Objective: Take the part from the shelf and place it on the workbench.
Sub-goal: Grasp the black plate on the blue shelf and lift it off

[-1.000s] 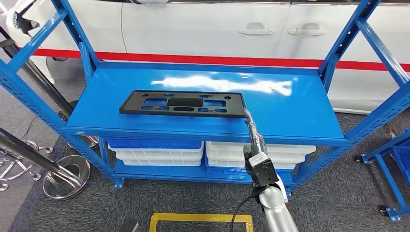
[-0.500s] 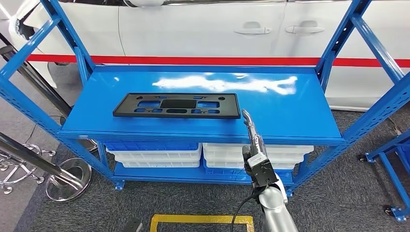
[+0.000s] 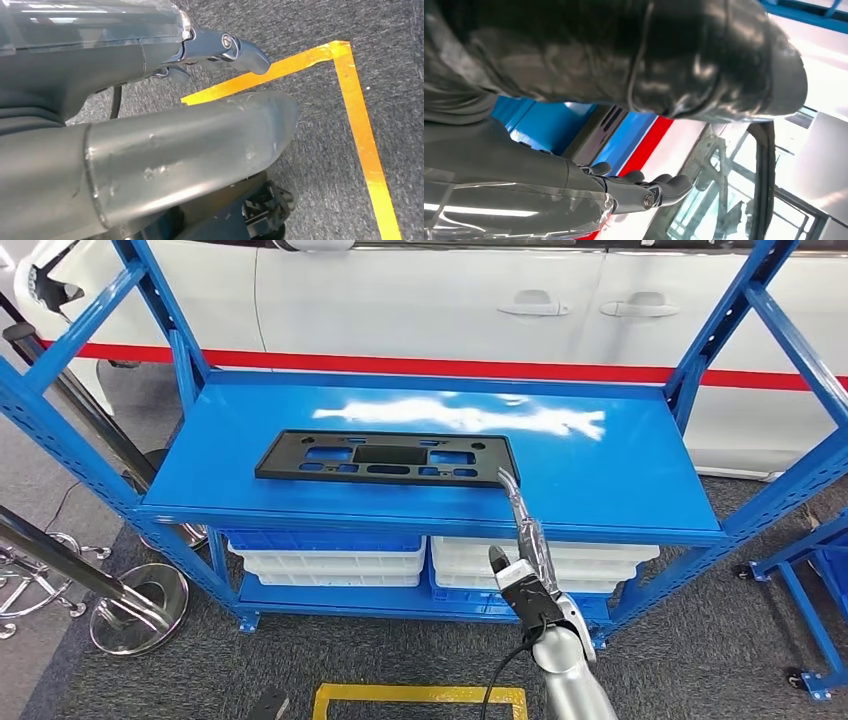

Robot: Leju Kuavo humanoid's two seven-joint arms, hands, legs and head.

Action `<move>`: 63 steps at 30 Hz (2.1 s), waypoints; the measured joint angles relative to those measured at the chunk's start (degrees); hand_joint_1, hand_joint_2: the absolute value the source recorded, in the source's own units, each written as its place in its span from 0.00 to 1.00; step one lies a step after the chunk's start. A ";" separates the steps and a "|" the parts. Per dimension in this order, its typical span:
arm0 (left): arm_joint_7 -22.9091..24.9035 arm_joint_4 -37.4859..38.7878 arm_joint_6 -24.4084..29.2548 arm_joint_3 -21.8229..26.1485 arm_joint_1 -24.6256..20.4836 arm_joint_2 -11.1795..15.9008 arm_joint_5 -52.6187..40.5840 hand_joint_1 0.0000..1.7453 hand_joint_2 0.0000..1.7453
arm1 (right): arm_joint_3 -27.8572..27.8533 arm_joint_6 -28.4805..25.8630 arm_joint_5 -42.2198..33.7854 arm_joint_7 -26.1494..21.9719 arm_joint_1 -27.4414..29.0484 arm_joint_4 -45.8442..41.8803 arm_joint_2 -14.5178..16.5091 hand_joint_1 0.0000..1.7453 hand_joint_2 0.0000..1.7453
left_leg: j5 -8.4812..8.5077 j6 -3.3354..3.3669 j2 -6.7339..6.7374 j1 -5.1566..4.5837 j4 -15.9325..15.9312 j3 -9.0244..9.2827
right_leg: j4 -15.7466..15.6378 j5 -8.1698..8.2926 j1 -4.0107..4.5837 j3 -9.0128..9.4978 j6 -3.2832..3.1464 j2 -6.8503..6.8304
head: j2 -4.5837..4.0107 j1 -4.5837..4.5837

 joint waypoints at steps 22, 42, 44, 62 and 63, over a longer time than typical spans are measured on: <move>0.44 0.00 0.09 -0.93 -0.70 -0.28 -0.45 0.00 0.00 | -0.07 -8.28 11.40 1.42 -3.84 8.71 -0.25 0.00 1.00 | -0.09 -1.27 -0.10 -0.12 0.24 -0.29 | -13.62 5.05 0.28 6.52 -1.15 0.01 | 0.00 -0.02; 0.58 0.00 0.01 -1.80 -1.04 -0.46 -0.50 0.00 0.00 | -0.11 -7.91 14.13 4.58 -5.38 11.78 -0.45 0.00 0.50 | -5.81 -3.14 -0.04 0.07 10.05 -4.51 | -13.25 5.37 0.15 5.79 -2.90 -0.02 | 0.00 -0.02; 0.59 0.00 -0.03 -1.80 -0.95 -0.47 -0.50 0.00 0.00 | -0.11 -6.72 14.19 5.63 -5.52 12.38 -0.45 0.00 0.00 | -8.18 -3.31 -0.04 0.14 16.84 -7.84 | -13.23 5.35 0.26 5.75 -2.99 -0.07 | 0.00 -0.02; 1.28 0.00 -0.63 -2.76 -1.61 -0.61 -1.20 0.00 0.00 | -0.17 -4.48 17.15 9.76 -11.69 23.34 -0.49 0.00 0.00 | 0.51 -0.09 0.10 -0.11 -0.26 -0.22 | -1.37 1.33 -0.19 0.11 0.09 -0.04 | 0.00 0.00; 1.30 0.00 -0.63 -2.79 -1.63 -0.66 -1.21 0.00 0.00 | -0.17 -4.49 17.17 9.76 -11.96 23.53 -0.48 0.00 0.00 | 0.31 -0.29 0.07 -0.08 0.04 -0.25 | -5.42 3.19 -0.30 2.06 0.06 -0.05 | 0.00 0.00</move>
